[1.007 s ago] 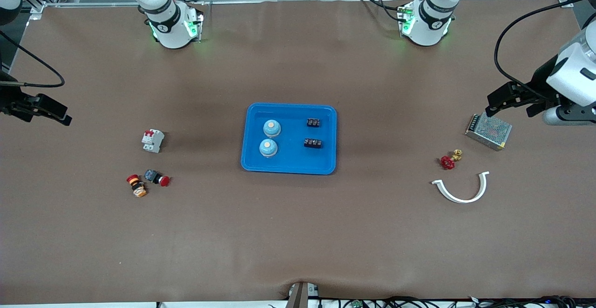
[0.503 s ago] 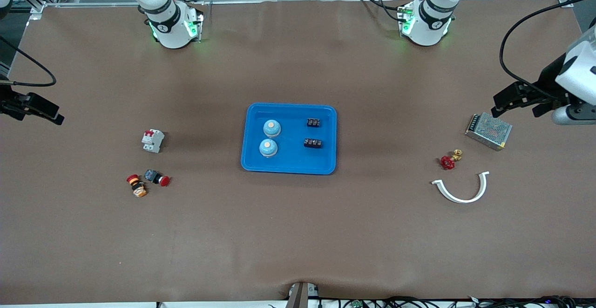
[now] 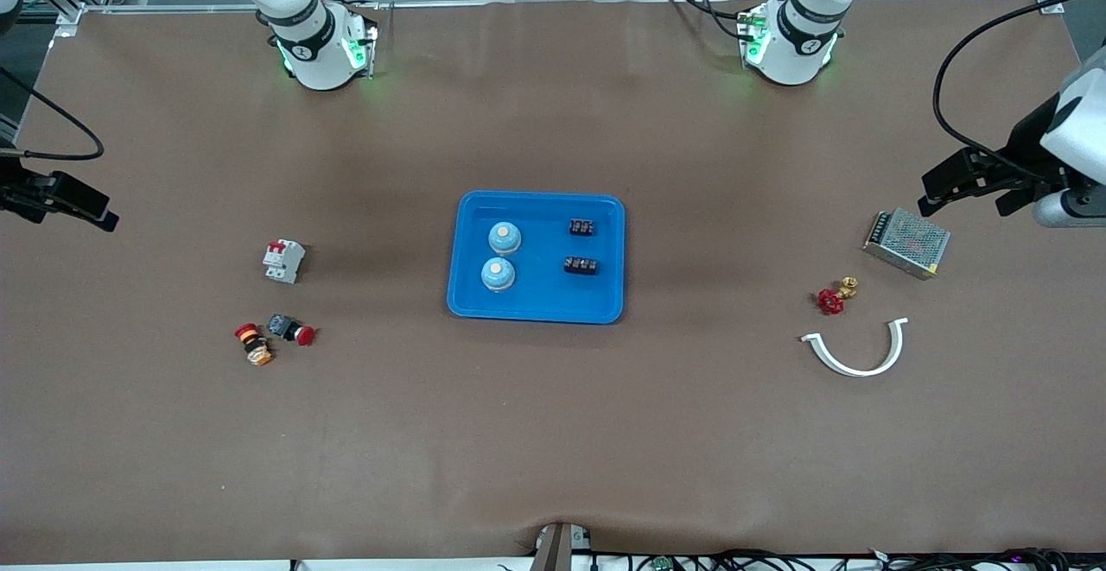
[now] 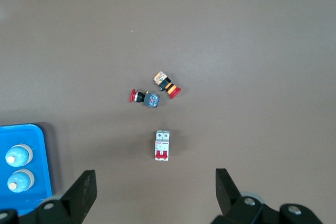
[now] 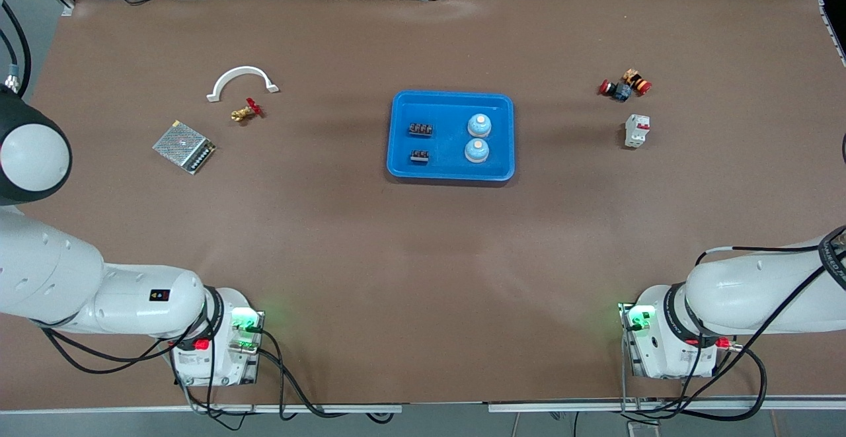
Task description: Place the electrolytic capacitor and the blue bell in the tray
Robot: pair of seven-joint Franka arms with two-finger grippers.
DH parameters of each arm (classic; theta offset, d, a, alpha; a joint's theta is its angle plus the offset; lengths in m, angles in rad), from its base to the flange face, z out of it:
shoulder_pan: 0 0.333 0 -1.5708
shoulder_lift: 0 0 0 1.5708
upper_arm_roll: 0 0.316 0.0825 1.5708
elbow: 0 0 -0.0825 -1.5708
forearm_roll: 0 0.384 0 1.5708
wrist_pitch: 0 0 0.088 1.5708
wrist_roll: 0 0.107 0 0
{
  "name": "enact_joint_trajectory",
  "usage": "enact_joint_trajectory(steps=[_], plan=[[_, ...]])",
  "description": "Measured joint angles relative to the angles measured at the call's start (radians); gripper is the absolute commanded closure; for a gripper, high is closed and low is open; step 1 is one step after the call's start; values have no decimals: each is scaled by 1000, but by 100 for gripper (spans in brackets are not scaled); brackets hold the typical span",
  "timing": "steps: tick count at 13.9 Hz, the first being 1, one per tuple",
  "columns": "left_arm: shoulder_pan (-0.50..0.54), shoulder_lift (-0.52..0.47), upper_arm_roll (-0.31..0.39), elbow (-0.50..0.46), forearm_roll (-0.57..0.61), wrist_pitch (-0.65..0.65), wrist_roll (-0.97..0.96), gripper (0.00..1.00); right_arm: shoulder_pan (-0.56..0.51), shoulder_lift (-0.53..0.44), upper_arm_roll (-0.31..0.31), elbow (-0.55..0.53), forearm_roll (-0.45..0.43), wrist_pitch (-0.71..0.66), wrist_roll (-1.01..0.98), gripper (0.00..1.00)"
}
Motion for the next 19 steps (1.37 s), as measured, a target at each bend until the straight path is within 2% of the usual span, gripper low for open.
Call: enact_joint_trajectory(steps=[19], plan=[[3, 7, -11, -1, 3, -54, 38, 0, 1, 1, 12, 1, 0, 0, 0, 0]])
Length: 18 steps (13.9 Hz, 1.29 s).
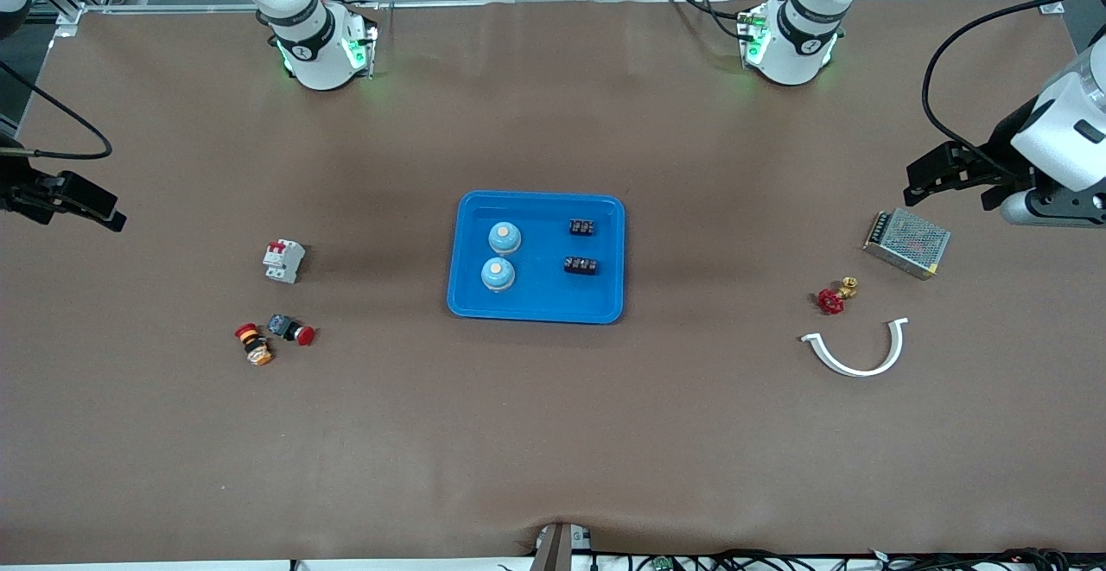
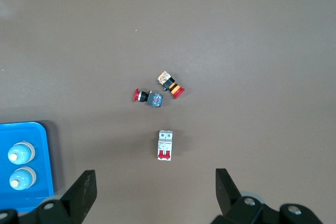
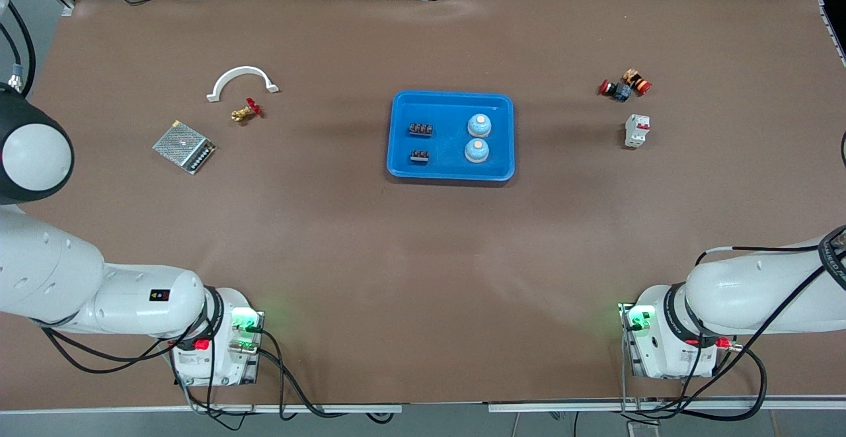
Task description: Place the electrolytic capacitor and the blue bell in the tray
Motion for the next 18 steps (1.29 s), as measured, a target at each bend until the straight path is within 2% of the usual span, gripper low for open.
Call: enact_joint_trajectory(steps=[4, 8, 18], plan=[[2, 0, 0, 2, 4, 0, 0, 0, -1, 0, -4, 2, 0, 0, 0, 0], [-2, 0, -1, 2, 61, 0, 23, 0, 0, 0, -1, 3, 0, 1, 0, 0], [-3, -2, -7, 5, 64, 0, 40, 0, 0, 0, 1, 4, 1, 5, 0, 0]])
